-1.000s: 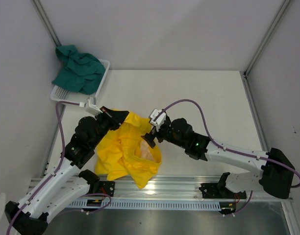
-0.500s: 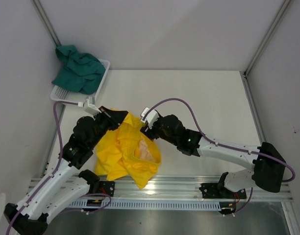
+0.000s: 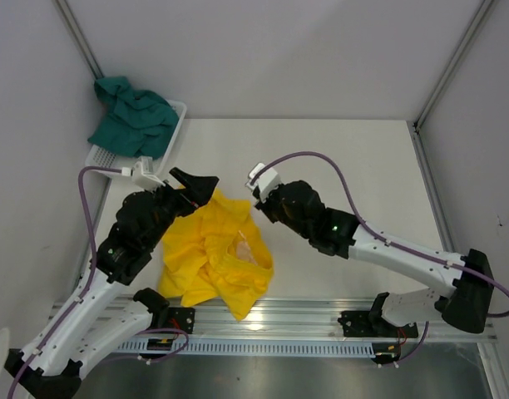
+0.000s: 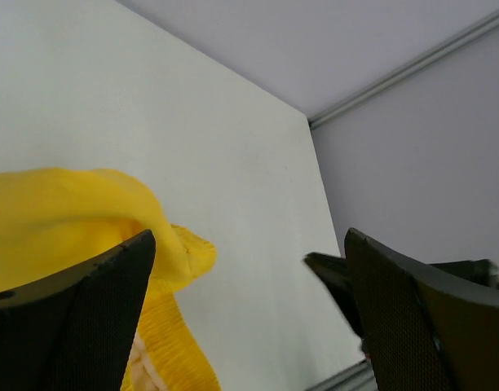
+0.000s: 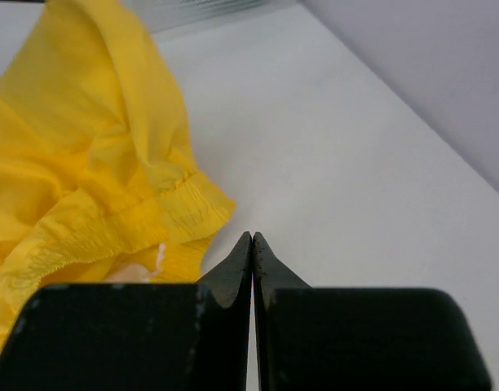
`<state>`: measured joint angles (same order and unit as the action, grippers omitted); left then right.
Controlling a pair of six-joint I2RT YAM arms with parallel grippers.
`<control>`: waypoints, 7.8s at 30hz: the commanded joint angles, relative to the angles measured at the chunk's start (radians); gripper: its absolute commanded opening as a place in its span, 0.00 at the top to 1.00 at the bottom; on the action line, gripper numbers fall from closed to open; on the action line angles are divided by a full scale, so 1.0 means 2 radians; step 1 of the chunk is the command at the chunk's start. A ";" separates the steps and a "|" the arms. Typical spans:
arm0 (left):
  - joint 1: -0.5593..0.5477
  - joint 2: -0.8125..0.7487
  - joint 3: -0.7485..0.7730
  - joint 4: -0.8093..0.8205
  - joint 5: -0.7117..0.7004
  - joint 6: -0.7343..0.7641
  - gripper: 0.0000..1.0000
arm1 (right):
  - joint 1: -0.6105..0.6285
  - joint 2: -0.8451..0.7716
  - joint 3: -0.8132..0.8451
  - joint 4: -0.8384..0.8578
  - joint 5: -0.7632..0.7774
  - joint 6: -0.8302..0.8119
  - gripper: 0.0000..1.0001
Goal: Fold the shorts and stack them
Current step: Flatten the shorts out
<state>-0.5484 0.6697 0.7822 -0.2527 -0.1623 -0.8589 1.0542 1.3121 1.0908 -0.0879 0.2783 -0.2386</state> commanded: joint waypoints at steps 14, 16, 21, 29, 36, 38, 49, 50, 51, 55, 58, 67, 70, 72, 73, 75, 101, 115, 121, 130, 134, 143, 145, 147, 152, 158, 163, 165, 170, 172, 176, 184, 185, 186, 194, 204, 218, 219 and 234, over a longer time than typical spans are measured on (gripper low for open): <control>0.016 0.035 0.042 -0.022 -0.016 0.043 0.01 | -0.105 -0.074 0.023 -0.069 -0.101 0.089 0.51; 0.020 0.040 0.041 -0.028 -0.017 0.047 0.01 | -0.143 -0.046 0.030 -0.066 -0.210 0.125 0.50; 0.031 0.036 0.037 -0.046 -0.028 0.057 0.01 | -0.197 0.052 0.031 -0.023 -0.326 0.213 0.51; 0.037 0.010 0.023 -0.054 -0.035 0.068 0.01 | -0.235 0.208 0.030 0.150 -0.417 0.382 0.46; 0.036 0.012 0.011 -0.069 -0.037 0.090 0.01 | -0.240 0.301 0.043 0.231 -0.395 0.486 0.32; 0.036 0.010 0.006 -0.069 -0.037 0.093 0.01 | -0.242 0.324 0.043 0.259 -0.391 0.509 0.32; 0.037 0.023 0.005 -0.067 -0.029 0.122 0.01 | -0.251 0.422 0.093 0.333 -0.374 0.573 0.33; 0.036 0.024 0.006 -0.065 -0.025 0.123 0.01 | -0.252 0.428 0.100 0.340 -0.376 0.577 0.34; 0.036 0.028 0.007 -0.062 -0.019 0.125 0.01 | -0.254 0.433 0.103 0.349 -0.376 0.589 0.34; 0.022 0.051 0.008 -0.057 -0.005 0.137 0.01 | -0.262 0.474 0.132 0.395 -0.392 0.618 0.43; 0.000 0.081 0.013 -0.059 -0.015 0.153 0.03 | -0.268 0.488 0.139 0.432 -0.401 0.635 0.66; -0.188 0.212 0.087 -0.101 -0.135 0.206 0.07 | -0.278 0.466 0.162 0.357 -0.394 0.569 1.00; -0.227 0.260 0.104 -0.106 -0.159 0.208 0.08 | -0.279 0.448 0.153 0.347 -0.389 0.550 1.00; -0.246 0.292 0.109 -0.102 -0.179 0.206 0.09 | -0.282 0.440 0.144 0.346 -0.387 0.545 1.00; -0.256 0.302 0.110 -0.100 -0.183 0.203 0.09 | -0.283 0.438 0.142 0.345 -0.385 0.544 1.00; -0.265 0.330 0.111 -0.097 -0.190 0.196 0.11 | -0.285 0.431 0.134 0.343 -0.382 0.542 1.00; -0.316 0.525 0.252 -0.178 -0.185 0.166 0.32 | -0.291 0.413 0.122 0.331 -0.381 0.517 1.00; -0.341 0.525 0.232 -0.187 -0.100 0.195 0.47 | -0.295 0.412 0.120 0.326 -0.385 0.515 1.00; -0.342 0.532 0.216 -0.164 -0.040 0.212 0.46 | -0.299 0.407 0.120 0.319 -0.385 0.512 1.00; -0.347 0.536 0.229 -0.180 -0.039 0.207 0.44 | -0.303 0.403 0.120 0.315 -0.385 0.510 1.00; -0.348 0.572 0.239 -0.184 -0.047 0.209 0.47 | -0.305 0.400 0.120 0.313 -0.385 0.510 1.00; -0.348 0.597 0.221 -0.180 -0.080 0.198 1.00 | -0.315 0.379 0.129 0.234 -0.346 0.503 1.00; -0.348 0.581 0.219 -0.180 -0.083 0.208 1.00 | -0.318 0.370 0.144 0.151 -0.321 0.499 1.00; -0.348 0.536 0.220 -0.186 -0.088 0.218 1.00 | -0.325 0.354 0.174 0.090 -0.289 0.500 1.00; -0.348 0.400 0.229 -0.188 -0.056 0.292 1.00 | -0.338 0.284 0.230 -0.108 -0.211 0.507 1.00; -0.348 0.279 0.292 -0.248 -0.026 0.386 1.00 | -0.341 0.232 0.451 -0.431 -0.016 0.601 1.00; -0.348 0.215 0.340 -0.248 0.027 0.452 1.00 | -0.348 0.182 0.593 -0.554 0.018 0.652 1.00; -0.348 0.197 0.357 -0.237 0.027 0.482 1.00 | -0.347 0.142 0.584 -0.544 0.025 0.664 1.00; -0.348 0.130 0.366 -0.204 0.045 0.547 1.00 | -0.343 0.011 0.543 -0.544 0.046 0.681 1.00; -0.348 0.118 0.374 -0.197 0.057 0.561 1.00 | -0.343 -0.022 0.529 -0.534 0.038 0.678 1.00; -0.348 0.123 0.451 -0.226 0.120 0.564 1.00 | -0.344 -0.083 0.520 -0.533 0.017 0.678 1.00; -0.348 0.197 0.650 -0.271 0.056 0.598 1.00 | -0.343 -0.128 0.489 -0.406 -0.020 0.659 1.00; -0.348 0.200 0.649 -0.264 0.045 0.603 1.00 | -0.343 -0.128 0.476 -0.389 -0.022 0.657 1.00; -0.348 0.204 0.627 -0.258 0.037 0.617 1.00 | -0.343 -0.129 0.462 -0.356 -0.024 0.656 1.00; -0.321 0.198 0.464 -0.180 -0.001 0.679 1.00 | -0.344 -0.150 0.331 -0.248 -0.018 0.665 1.00; -0.270 0.191 0.536 -0.206 0.091 0.635 1.00 | -0.345 -0.179 0.313 -0.191 -0.013 0.662 1.00; -0.270 0.184 0.574 -0.180 0.250 0.528 1.00 | -0.345 -0.233 0.396 -0.316 0.006 0.693 1.00; -0.270 0.184 0.571 -0.177 0.251 0.526 1.00 | -0.345 -0.233 0.399 -0.319 0.008 0.690 1.00; -0.040 0.195 0.238 0.086 0.274 0.396 1.00 | -0.357 -0.079 0.274 -0.218 0.032 0.664 1.00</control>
<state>-0.7620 1.0256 1.4120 -0.3511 0.2913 0.1032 0.3607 1.0691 1.7298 -0.6815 0.3119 1.0950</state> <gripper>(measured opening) 0.011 0.009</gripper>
